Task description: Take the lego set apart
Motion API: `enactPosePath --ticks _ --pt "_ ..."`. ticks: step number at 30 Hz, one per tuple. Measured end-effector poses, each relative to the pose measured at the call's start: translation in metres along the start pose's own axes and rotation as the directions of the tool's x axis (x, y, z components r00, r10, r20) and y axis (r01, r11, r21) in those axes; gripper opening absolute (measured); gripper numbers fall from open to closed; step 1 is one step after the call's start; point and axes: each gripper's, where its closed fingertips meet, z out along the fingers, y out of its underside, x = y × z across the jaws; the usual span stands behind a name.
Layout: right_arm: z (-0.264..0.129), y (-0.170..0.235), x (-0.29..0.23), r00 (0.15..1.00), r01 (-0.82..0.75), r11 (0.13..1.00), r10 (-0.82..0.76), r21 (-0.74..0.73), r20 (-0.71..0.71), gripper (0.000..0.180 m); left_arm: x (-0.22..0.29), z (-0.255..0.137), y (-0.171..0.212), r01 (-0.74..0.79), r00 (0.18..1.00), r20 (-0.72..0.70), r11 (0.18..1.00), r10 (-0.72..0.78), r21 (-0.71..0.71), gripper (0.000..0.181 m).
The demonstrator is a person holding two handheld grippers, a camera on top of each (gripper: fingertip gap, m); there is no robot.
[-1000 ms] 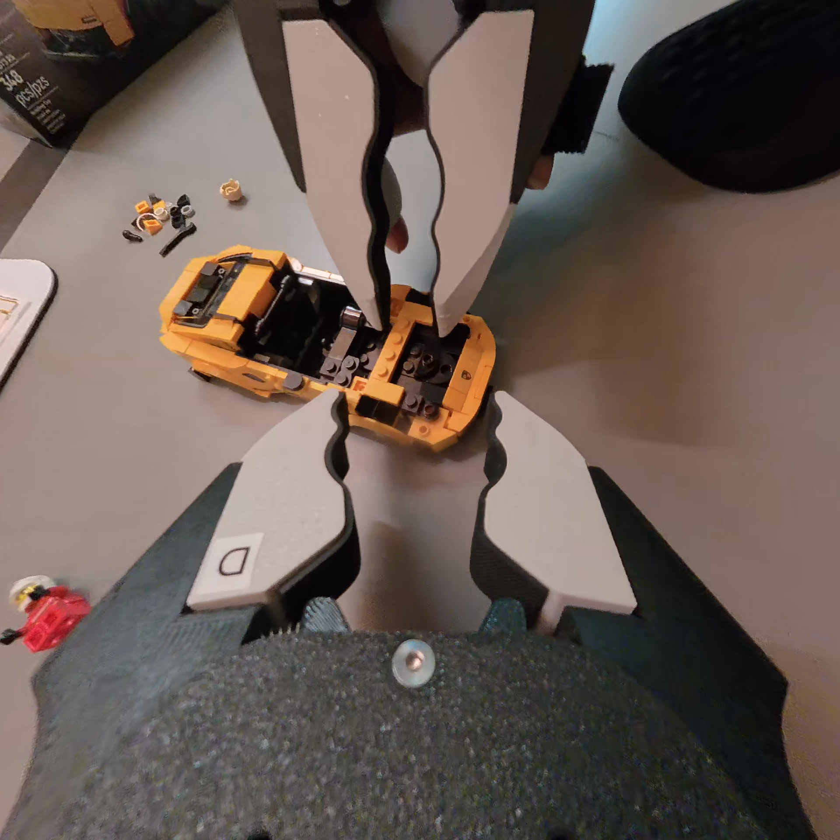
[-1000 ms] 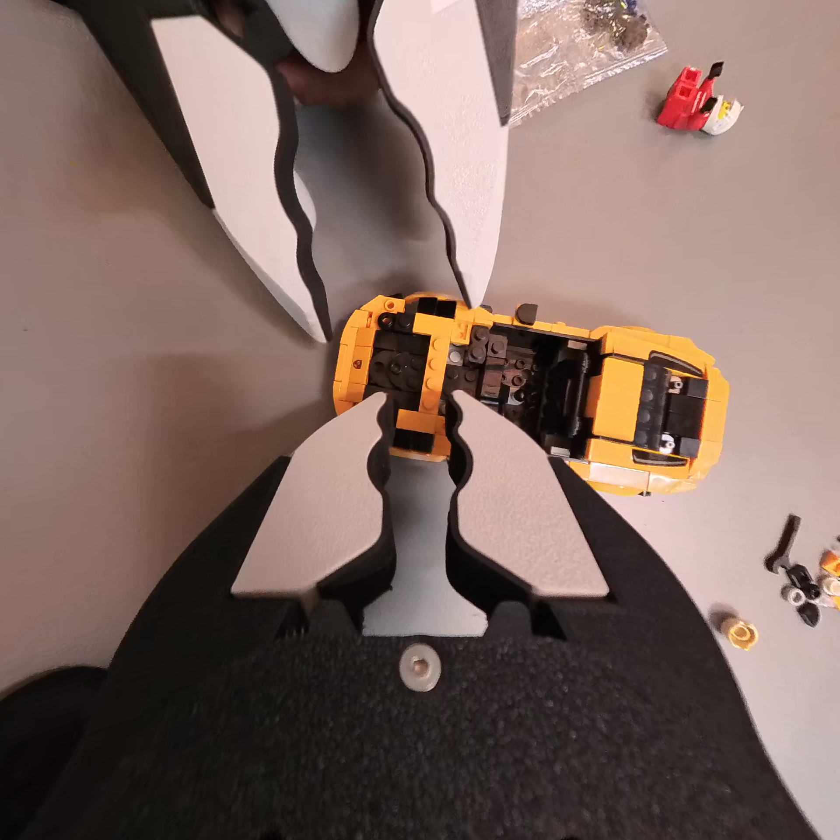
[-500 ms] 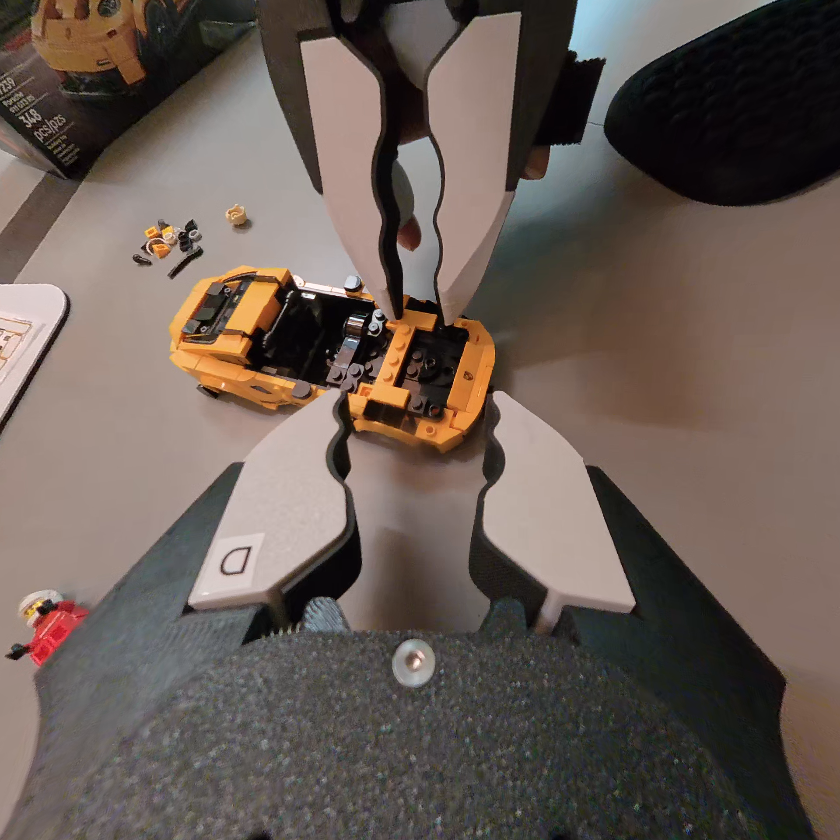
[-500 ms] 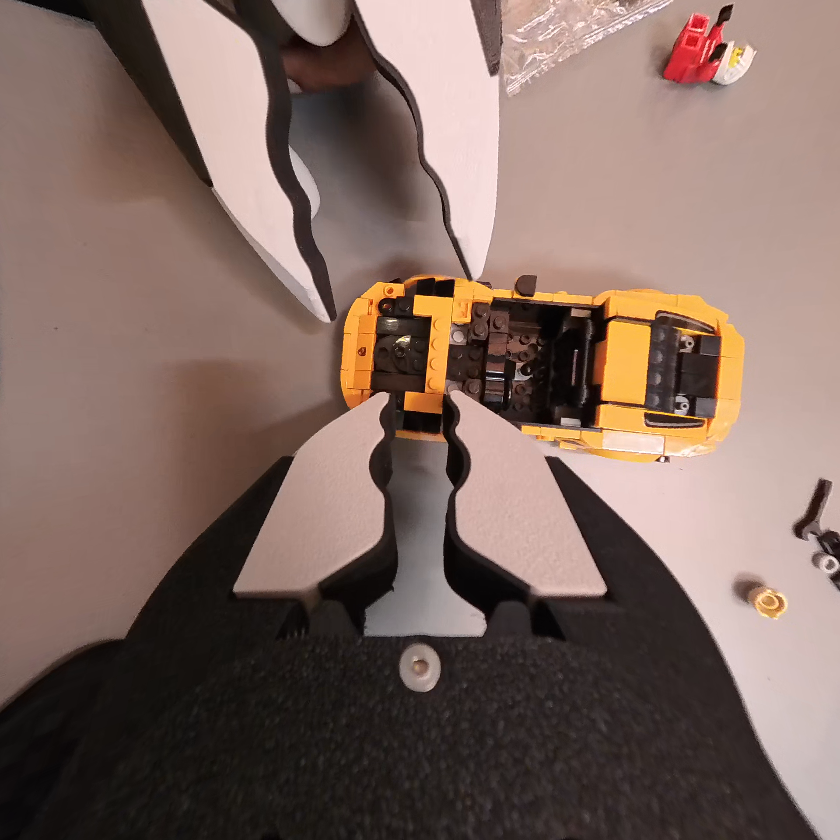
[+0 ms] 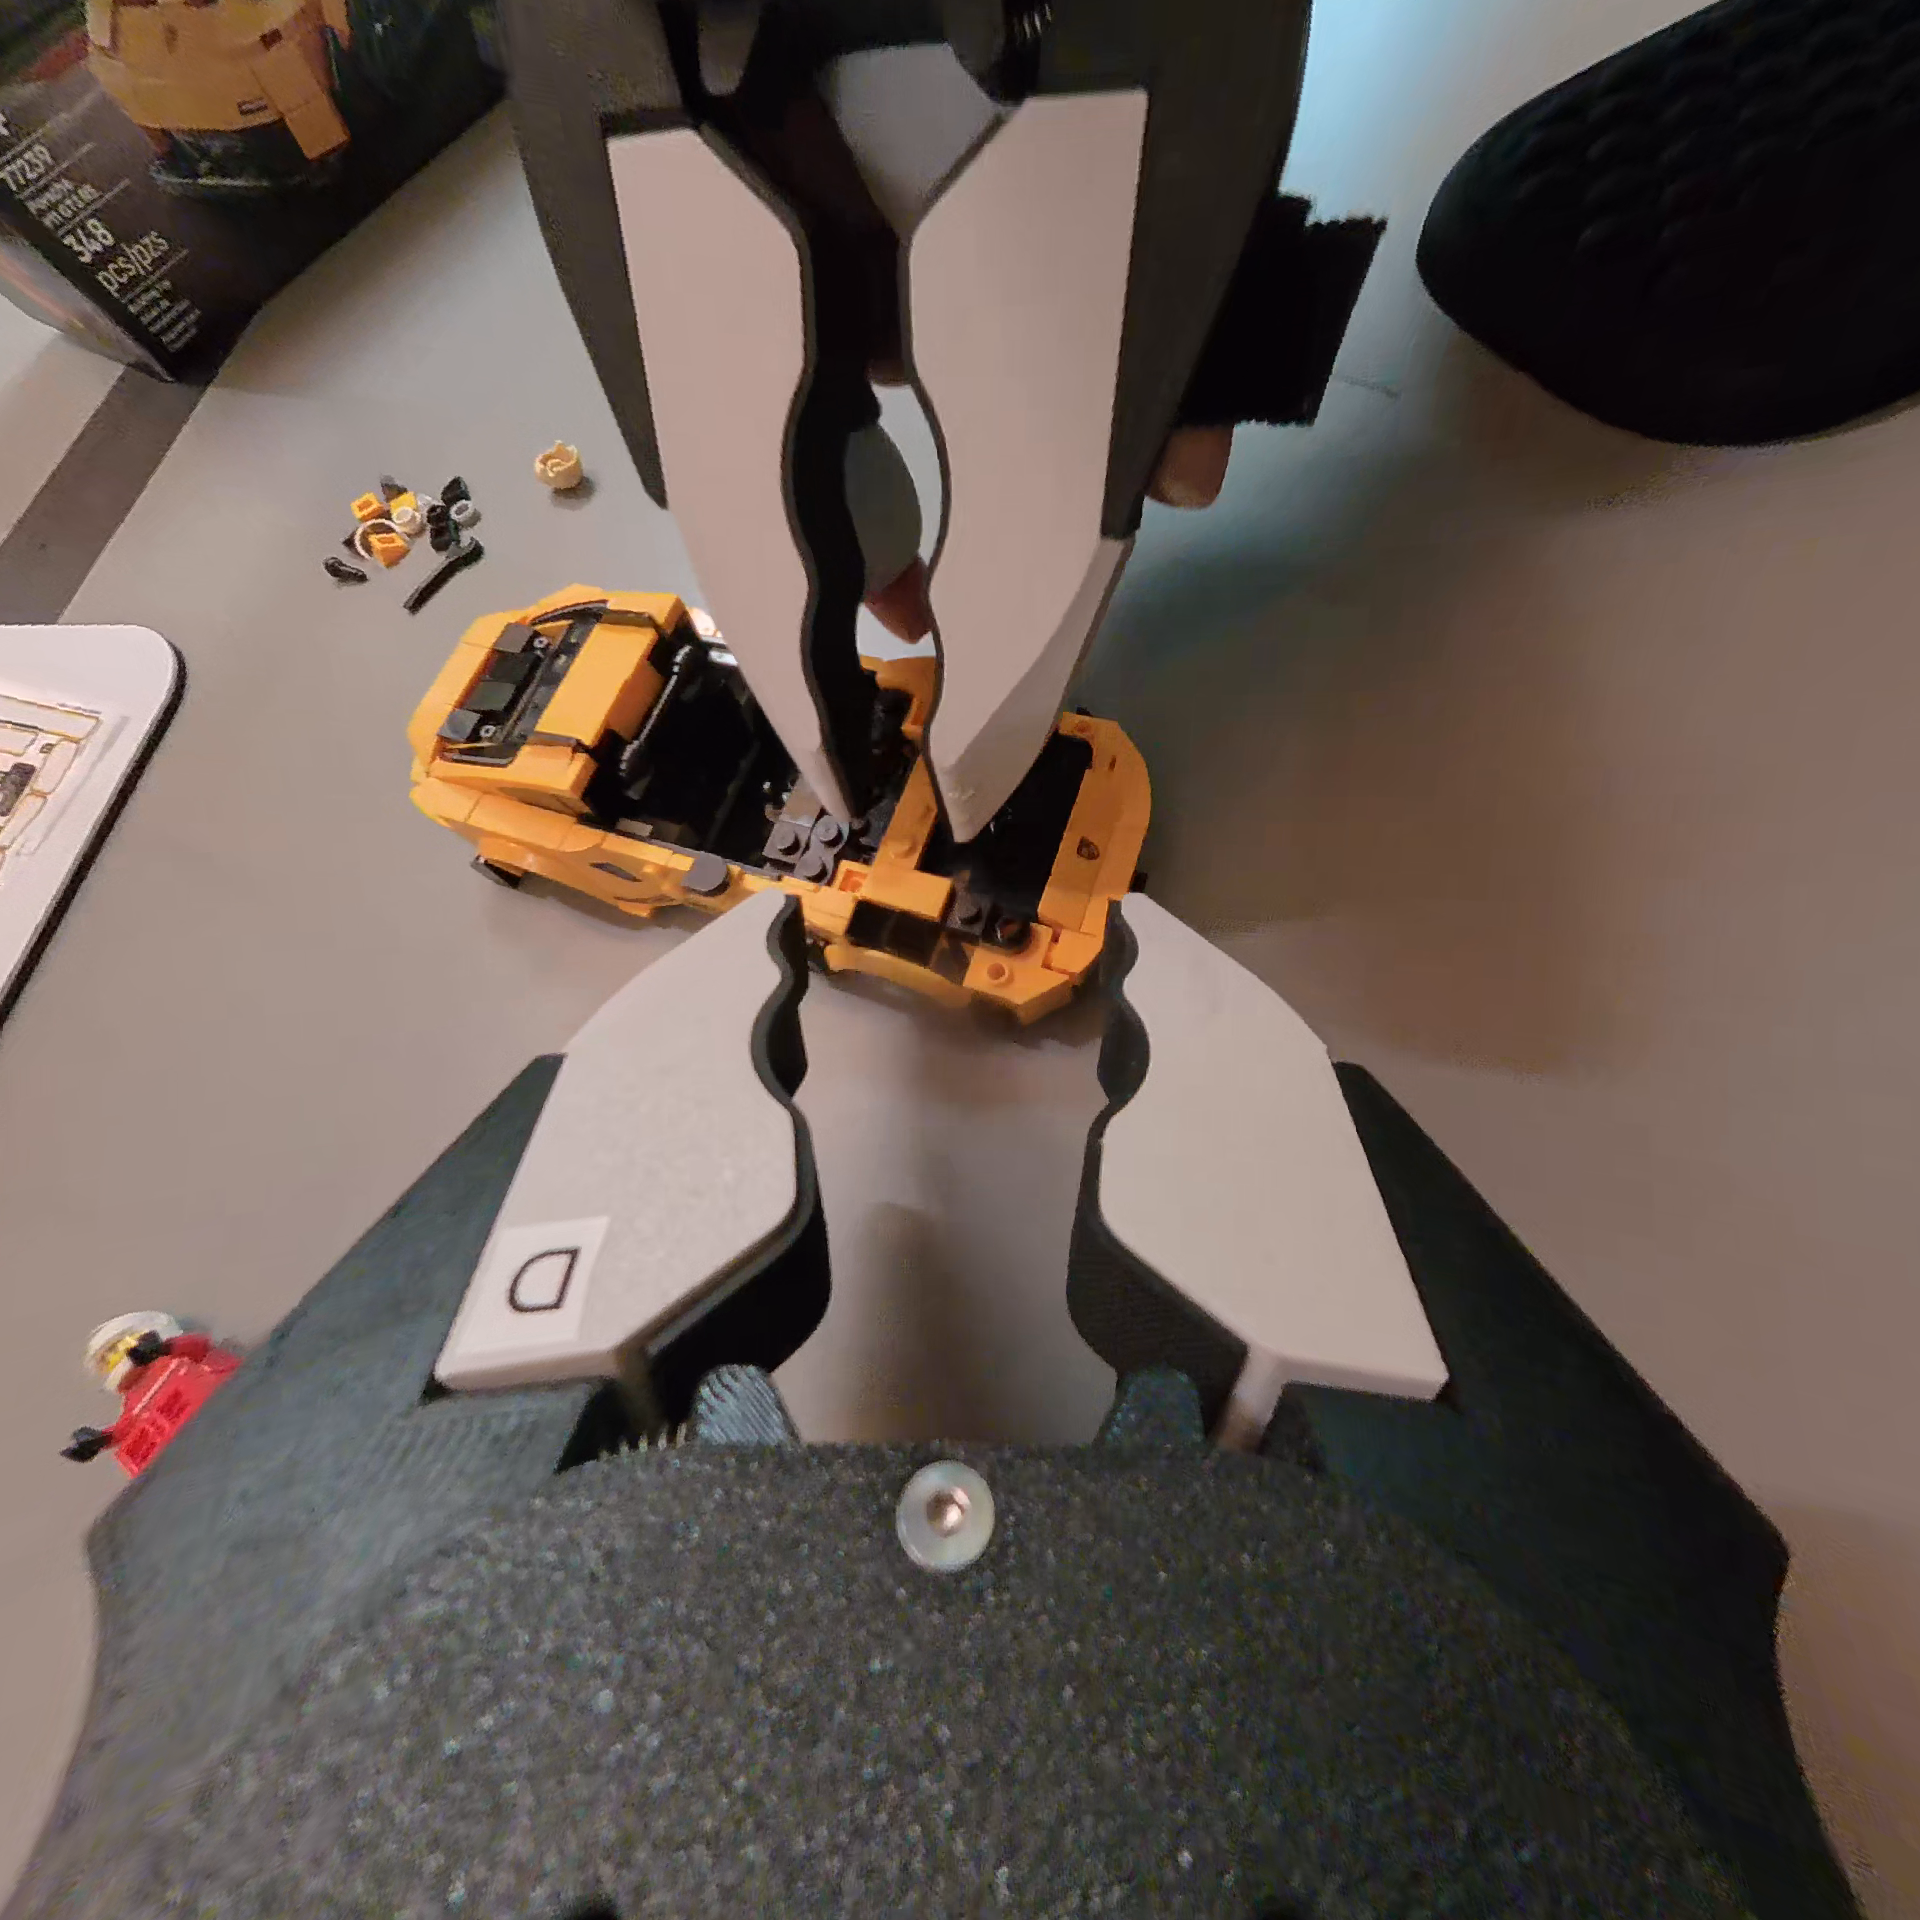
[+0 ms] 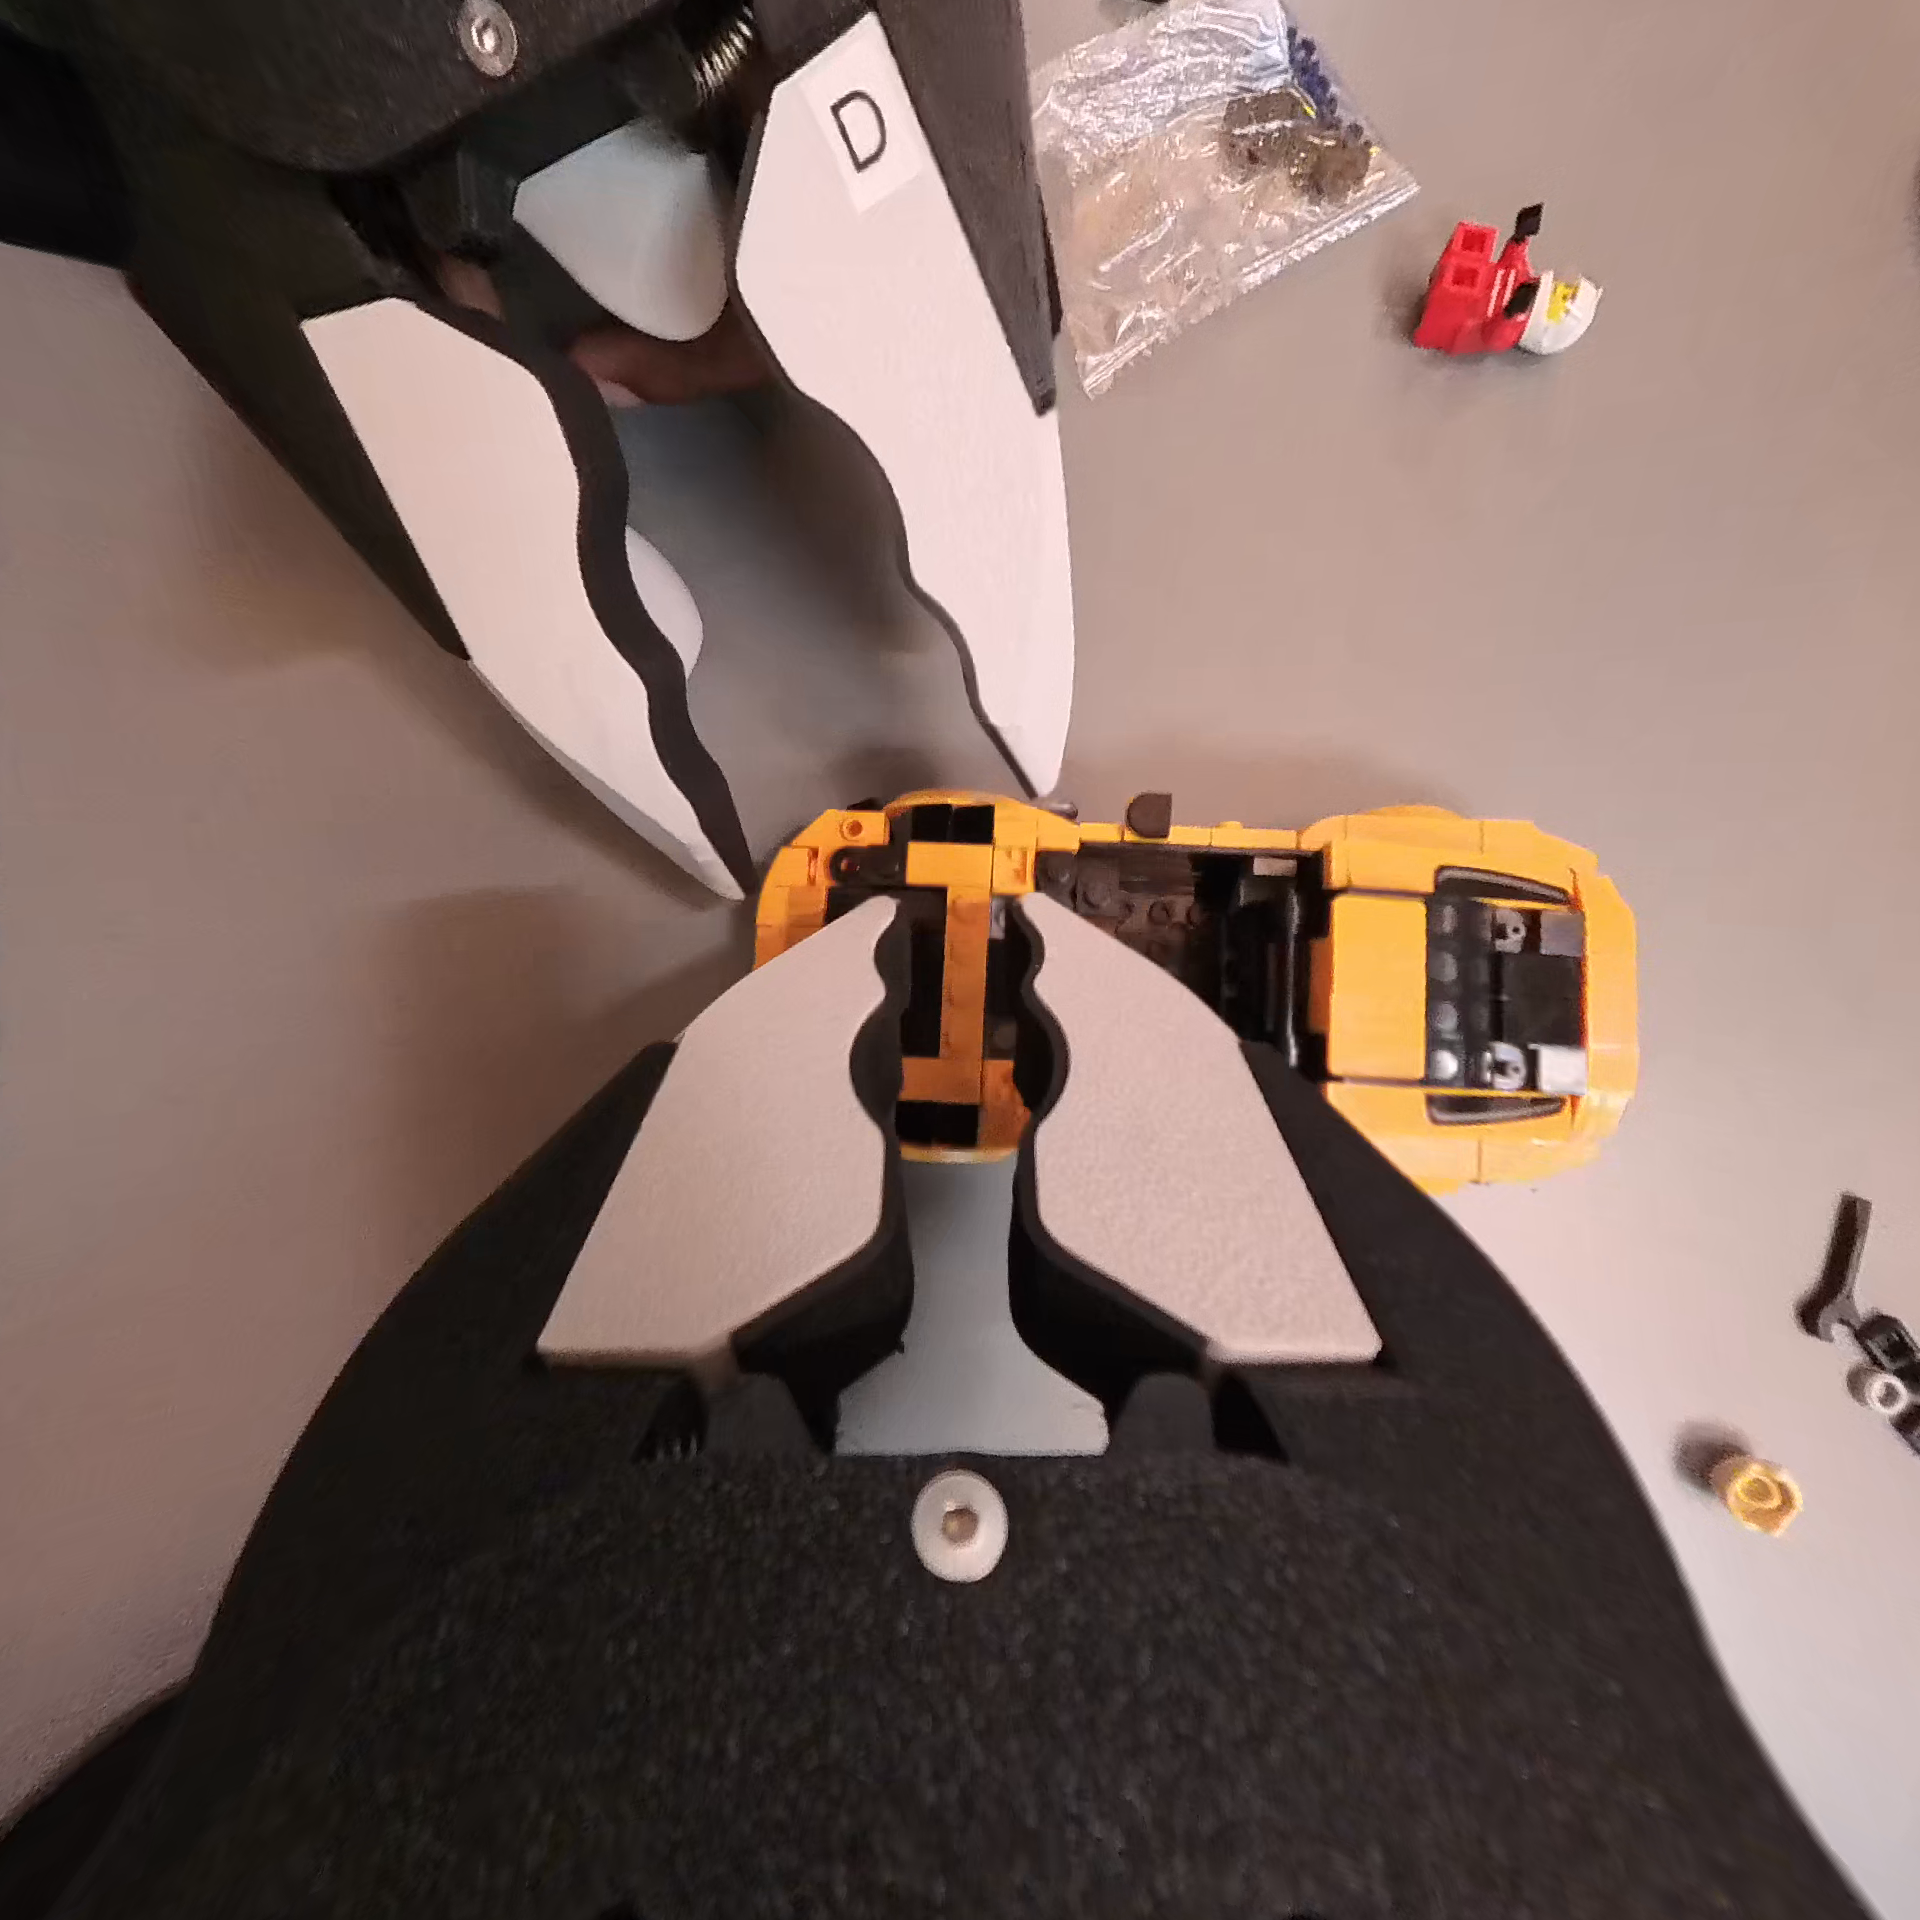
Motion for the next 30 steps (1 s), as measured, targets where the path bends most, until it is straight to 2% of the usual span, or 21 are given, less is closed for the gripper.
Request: enactPosePath --ticks 4,9,20,24,30 --pt "0.006 -0.002 0.001 1.000 -0.011 0.999 0.011 -0.035 0.003 0.016 0.003 0.002 0.008 0.050 0.998 -0.045 0.998 -0.051 -0.031 0.061" --pt "0.004 -0.008 -0.001 0.993 -0.113 0.993 0.114 -0.044 0.014 0.017 0.002 0.002 0.008 0.049 0.998 -0.029 0.998 -0.050 -0.033 0.058" --pt "0.014 -0.006 -0.001 0.979 -0.202 0.964 0.202 -0.174 -0.021 0.016 0.004 0.003 0.011 0.077 0.996 -0.041 0.996 -0.078 -0.047 0.061" --pt "0.014 -0.006 -0.002 0.983 -0.186 0.960 0.183 -0.210 -0.033 0.016 0.004 0.004 0.011 0.097 0.995 -0.034 0.994 -0.099 -0.049 0.059" --pt "0.015 -0.007 -0.002 0.983 -0.173 0.966 0.182 -0.194 0.032 0.015 0.002 0.004 0.009 0.176 0.983 -0.045 0.984 -0.177 -0.022 0.056"
